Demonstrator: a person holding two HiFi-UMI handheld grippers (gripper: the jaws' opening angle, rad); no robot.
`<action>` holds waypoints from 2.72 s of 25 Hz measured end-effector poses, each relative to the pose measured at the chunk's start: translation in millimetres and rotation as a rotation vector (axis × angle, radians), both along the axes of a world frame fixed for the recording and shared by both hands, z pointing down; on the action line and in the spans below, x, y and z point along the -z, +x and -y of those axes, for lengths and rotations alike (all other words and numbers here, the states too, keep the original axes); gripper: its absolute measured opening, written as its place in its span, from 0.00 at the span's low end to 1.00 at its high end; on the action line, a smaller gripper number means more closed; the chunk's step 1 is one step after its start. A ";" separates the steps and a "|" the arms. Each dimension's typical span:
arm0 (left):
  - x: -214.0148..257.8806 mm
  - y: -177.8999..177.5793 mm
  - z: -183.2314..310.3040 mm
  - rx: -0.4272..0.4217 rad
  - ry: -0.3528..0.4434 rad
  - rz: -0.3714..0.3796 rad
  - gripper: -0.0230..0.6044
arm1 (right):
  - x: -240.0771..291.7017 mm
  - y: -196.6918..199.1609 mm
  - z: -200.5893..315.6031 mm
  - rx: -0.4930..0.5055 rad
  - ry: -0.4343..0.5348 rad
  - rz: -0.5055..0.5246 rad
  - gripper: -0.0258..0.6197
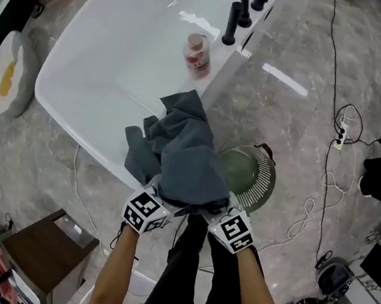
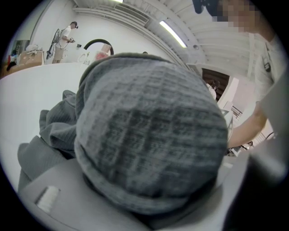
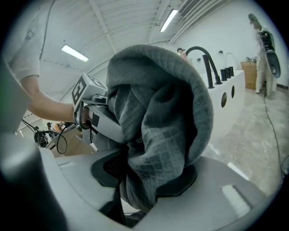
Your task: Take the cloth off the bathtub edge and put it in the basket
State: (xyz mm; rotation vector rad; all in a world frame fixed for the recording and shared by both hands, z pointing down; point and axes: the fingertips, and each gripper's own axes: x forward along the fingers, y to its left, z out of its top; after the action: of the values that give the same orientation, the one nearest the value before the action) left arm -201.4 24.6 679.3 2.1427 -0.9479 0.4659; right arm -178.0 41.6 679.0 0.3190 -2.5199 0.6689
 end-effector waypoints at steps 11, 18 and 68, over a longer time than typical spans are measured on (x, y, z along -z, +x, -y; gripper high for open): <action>-10.4 148.6 -26.6 -0.140 -0.065 -0.101 0.61 | -13.6 145.8 -27.8 -0.174 -0.039 -0.032 0.30; -26.6 238.7 -47.5 -0.268 -0.101 -0.117 0.61 | -25.4 233.7 -48.1 -0.300 -0.090 -0.080 0.30; -133.8 145.9 -28.4 -0.060 -0.291 0.084 0.68 | -188.5 217.3 -4.1 -0.670 -0.447 -0.297 0.14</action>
State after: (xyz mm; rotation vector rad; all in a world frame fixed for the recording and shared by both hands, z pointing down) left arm -55.5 53.0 813.2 1.9040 -0.8078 0.6848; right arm 39.3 45.6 867.6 1.0248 -1.8889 1.2963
